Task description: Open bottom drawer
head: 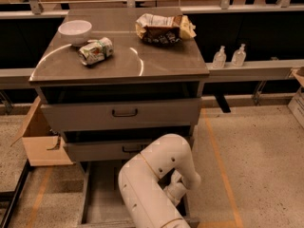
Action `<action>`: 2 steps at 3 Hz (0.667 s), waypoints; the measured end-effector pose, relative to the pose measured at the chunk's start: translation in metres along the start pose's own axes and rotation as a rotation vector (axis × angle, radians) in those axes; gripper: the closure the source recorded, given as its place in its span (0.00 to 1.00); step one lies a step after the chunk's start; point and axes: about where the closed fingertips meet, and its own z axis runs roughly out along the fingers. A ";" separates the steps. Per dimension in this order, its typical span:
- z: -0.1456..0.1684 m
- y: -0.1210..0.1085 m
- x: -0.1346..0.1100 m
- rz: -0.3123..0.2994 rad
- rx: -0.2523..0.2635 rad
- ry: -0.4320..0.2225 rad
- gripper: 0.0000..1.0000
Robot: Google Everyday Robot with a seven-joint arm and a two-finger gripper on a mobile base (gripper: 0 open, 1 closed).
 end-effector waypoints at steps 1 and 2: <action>-0.002 0.010 0.002 0.021 -0.021 -0.003 1.00; -0.002 0.011 0.002 0.025 -0.024 -0.004 1.00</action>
Offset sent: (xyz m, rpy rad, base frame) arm -0.0060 -0.0131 0.0074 0.0015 0.0338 -0.0468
